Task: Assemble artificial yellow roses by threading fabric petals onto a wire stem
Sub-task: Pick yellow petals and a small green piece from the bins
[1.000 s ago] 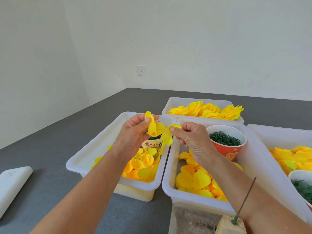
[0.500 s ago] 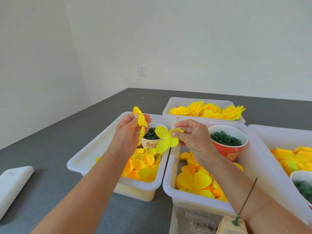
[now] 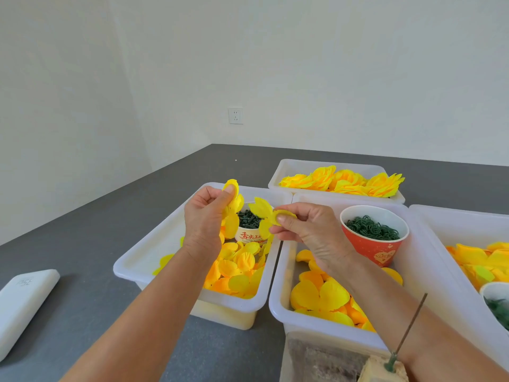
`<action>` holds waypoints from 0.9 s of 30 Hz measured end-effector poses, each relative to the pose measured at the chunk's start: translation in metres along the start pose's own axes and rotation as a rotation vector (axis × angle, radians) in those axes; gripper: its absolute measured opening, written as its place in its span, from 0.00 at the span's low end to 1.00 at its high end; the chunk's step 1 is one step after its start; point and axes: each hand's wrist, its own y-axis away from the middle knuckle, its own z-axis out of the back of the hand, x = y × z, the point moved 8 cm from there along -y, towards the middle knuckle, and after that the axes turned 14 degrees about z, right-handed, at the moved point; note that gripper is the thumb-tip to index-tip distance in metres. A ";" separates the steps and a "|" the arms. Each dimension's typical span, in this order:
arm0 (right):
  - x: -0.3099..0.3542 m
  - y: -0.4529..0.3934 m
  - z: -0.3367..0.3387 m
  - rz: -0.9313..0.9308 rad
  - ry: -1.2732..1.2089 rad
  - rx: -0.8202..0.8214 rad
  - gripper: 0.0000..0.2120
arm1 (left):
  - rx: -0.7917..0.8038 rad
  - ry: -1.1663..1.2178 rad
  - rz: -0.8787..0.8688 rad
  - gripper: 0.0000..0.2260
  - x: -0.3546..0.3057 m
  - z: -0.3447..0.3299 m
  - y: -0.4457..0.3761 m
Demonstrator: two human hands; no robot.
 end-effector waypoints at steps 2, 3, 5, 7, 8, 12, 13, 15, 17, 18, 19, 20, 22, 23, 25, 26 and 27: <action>0.001 0.002 -0.006 0.011 -0.003 0.052 0.08 | -0.078 0.031 -0.004 0.14 -0.001 0.008 0.000; 0.002 0.002 -0.009 0.025 0.015 0.072 0.08 | -0.112 0.048 -0.006 0.14 -0.002 0.012 0.000; 0.004 0.001 -0.011 0.062 0.067 0.095 0.09 | -0.156 0.060 -0.013 0.14 -0.004 0.016 0.001; 0.005 0.000 -0.012 0.100 0.125 0.104 0.08 | -0.168 0.063 -0.029 0.13 -0.006 0.016 0.003; 0.004 0.000 -0.013 0.119 0.172 0.111 0.09 | -0.167 0.062 -0.036 0.12 -0.007 0.015 0.004; 0.004 0.002 -0.019 0.178 0.363 0.171 0.12 | -0.167 0.018 -0.067 0.09 -0.010 0.012 0.007; 0.004 0.002 -0.019 0.182 0.377 0.177 0.12 | -0.172 0.017 -0.072 0.09 -0.011 0.013 0.007; 0.003 0.002 -0.019 0.203 0.461 0.198 0.12 | -0.173 -0.003 -0.081 0.08 -0.012 0.012 0.008; 0.003 0.002 -0.022 0.234 0.568 0.249 0.12 | -0.163 -0.054 -0.100 0.06 -0.012 0.010 0.008; 0.002 0.003 -0.024 0.239 0.604 0.282 0.12 | -0.159 -0.088 -0.115 0.06 -0.013 0.009 0.009; 0.000 0.004 -0.027 0.238 0.634 0.320 0.12 | -0.161 -0.134 -0.139 0.06 -0.013 0.008 0.009; -0.002 0.004 -0.029 0.235 0.663 0.358 0.13 | -0.172 -0.191 -0.172 0.07 -0.015 0.007 0.009; -0.006 0.004 -0.031 0.229 0.724 0.403 0.13 | -0.199 -0.301 -0.236 0.08 -0.018 0.005 0.011; -0.006 0.004 -0.030 0.223 0.746 0.399 0.13 | -0.203 -0.336 -0.260 0.08 -0.019 0.004 0.012; -0.007 0.002 -0.025 0.183 0.697 0.342 0.14 | -0.187 -0.380 -0.280 0.08 -0.020 0.002 0.012; -0.006 0.002 -0.022 0.160 0.627 0.293 0.13 | -0.167 -0.399 -0.277 0.08 -0.019 0.000 0.011; -0.003 0.001 -0.019 0.151 0.550 0.244 0.11 | -0.134 -0.417 -0.266 0.08 -0.017 -0.003 0.011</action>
